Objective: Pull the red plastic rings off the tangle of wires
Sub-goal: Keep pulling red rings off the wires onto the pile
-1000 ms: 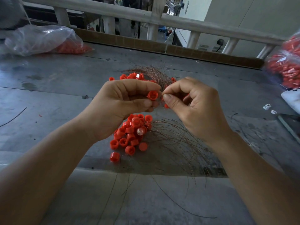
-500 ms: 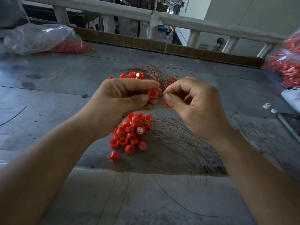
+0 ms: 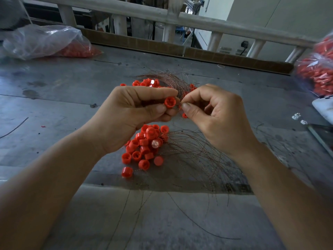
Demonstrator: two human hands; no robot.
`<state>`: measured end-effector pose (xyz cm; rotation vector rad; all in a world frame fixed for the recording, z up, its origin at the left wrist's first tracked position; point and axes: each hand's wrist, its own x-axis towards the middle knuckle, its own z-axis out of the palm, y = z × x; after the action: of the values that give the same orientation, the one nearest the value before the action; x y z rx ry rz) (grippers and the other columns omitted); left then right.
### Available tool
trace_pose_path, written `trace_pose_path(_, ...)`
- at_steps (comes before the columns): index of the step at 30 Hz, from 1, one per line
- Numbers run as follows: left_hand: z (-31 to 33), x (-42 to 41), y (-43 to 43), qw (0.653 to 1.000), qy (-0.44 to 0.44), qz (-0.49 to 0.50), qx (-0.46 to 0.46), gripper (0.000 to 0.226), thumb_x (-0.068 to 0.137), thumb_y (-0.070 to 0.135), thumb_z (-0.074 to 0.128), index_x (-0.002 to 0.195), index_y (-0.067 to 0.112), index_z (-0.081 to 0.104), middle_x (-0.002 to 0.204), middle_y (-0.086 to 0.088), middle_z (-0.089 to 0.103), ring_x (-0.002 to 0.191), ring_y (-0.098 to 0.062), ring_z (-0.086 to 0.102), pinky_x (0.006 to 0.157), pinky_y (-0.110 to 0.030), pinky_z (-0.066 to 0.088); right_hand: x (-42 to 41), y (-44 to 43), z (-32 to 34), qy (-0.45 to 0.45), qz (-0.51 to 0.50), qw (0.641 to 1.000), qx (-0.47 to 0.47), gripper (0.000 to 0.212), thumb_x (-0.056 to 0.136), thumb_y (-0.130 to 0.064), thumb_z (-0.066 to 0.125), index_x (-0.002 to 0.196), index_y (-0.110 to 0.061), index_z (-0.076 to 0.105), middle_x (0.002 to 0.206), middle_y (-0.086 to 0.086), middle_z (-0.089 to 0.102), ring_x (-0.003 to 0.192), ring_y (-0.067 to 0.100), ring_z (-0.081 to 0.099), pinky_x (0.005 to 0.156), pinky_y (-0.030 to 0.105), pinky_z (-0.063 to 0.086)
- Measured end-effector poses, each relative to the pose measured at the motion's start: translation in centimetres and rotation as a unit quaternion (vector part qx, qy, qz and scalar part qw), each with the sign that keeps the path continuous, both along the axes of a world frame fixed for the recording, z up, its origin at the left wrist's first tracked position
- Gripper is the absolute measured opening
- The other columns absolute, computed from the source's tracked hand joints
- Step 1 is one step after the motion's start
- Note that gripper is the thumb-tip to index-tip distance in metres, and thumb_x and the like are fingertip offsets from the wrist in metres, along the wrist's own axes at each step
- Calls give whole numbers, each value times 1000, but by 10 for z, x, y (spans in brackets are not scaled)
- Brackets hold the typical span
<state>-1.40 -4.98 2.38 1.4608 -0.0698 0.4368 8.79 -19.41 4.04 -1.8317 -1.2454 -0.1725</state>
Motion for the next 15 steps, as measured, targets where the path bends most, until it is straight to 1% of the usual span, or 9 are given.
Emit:
trace_pose_path(3, 0, 0, 0, 1000, -1, -1, 1, 34, 70, 3, 59, 98, 20, 68, 87, 1, 73, 82, -11, 69, 73, -19, 53, 0, 0, 0, 3, 0, 1000, -3, 6, 81, -11, 62, 78, -14, 65, 74, -1, 62, 67, 9, 56, 59, 12, 42)
trace_pose_path(7, -1, 0, 1, 1000, 0, -5, 1, 33, 66, 10, 65, 96, 21, 70, 88, 1, 74, 83, -11, 69, 73, -18, 53, 0, -1, 1, 4, 1, 1000, -6, 5, 81, -10, 62, 78, -13, 65, 75, -1, 62, 67, 8, 56, 59, 13, 42)
trace_pose_path(11, -1, 0, 1, 1000, 3, -4, 3, 31, 68, 10, 64, 97, 21, 69, 89, 0, 73, 83, -11, 69, 72, -18, 53, 0, -2, 1, 2, 1, 1000, -11, 6, 82, -12, 63, 77, -15, 65, 74, -3, 61, 67, 7, 56, 60, 14, 42)
trace_pose_path(15, -1, 0, 1, 1000, 4, -4, 4, 32, 68, 12, 63, 99, 19, 68, 90, 0, 73, 84, -11, 69, 73, -18, 53, 0, -1, -1, -5, 3, 1000, -9, 8, 81, -12, 62, 76, -18, 63, 73, -2, 61, 65, 6, 55, 58, 10, 40)
